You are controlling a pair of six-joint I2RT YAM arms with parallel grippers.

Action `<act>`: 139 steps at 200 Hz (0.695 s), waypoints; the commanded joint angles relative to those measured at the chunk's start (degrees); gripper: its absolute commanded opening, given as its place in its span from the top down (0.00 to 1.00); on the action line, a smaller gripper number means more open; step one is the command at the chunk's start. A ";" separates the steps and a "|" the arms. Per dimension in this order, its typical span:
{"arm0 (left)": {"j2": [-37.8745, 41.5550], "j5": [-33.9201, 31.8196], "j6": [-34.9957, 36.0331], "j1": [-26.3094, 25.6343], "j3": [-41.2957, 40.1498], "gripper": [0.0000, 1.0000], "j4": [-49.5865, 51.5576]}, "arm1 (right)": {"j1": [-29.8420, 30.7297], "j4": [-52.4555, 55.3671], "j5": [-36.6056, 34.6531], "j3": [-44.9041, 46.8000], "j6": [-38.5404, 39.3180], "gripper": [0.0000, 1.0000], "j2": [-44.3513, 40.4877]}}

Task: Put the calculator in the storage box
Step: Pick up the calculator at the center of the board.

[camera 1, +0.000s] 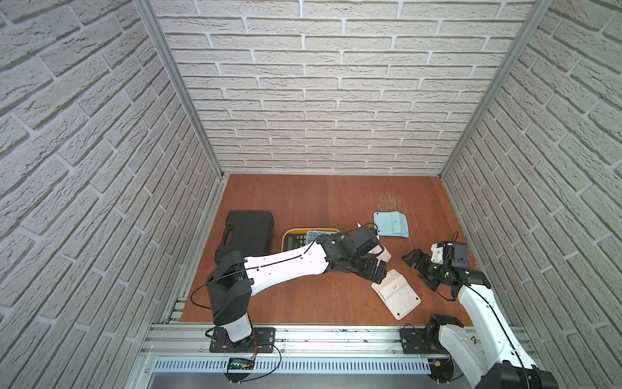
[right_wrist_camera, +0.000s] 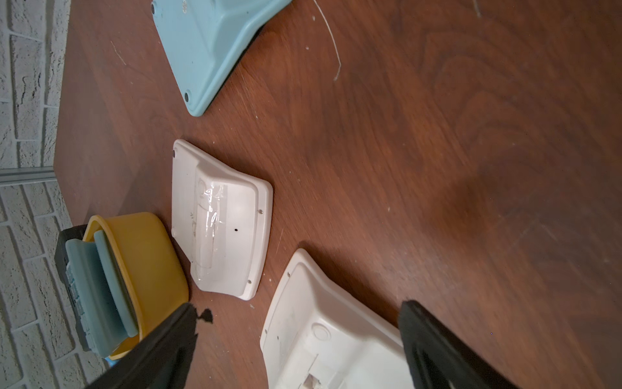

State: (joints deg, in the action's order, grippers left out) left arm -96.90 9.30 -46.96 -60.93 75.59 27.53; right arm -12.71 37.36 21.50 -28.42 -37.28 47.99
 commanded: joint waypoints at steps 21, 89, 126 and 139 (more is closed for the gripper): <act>-5.28 3.75 -9.45 -3.95 -5.30 0.02 -14.92 | -0.20 2.57 0.80 -0.40 0.57 0.03 1.41; -13.79 8.11 -19.19 -5.26 -10.58 0.02 -31.69 | -0.14 2.56 4.76 -2.49 3.52 0.03 7.71; -17.64 7.72 -22.26 -4.95 -10.57 0.02 -36.10 | -0.12 1.13 6.63 -1.33 3.76 0.03 9.80; -18.66 7.12 -22.84 -4.24 -10.14 0.02 -36.87 | -0.12 0.87 6.09 -1.03 4.13 0.03 10.79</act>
State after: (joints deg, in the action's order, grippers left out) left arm -112.44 16.75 -67.05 -65.89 65.87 -5.37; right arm -12.71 39.57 26.44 -29.58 -34.74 57.52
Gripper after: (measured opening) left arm 0.982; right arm 0.970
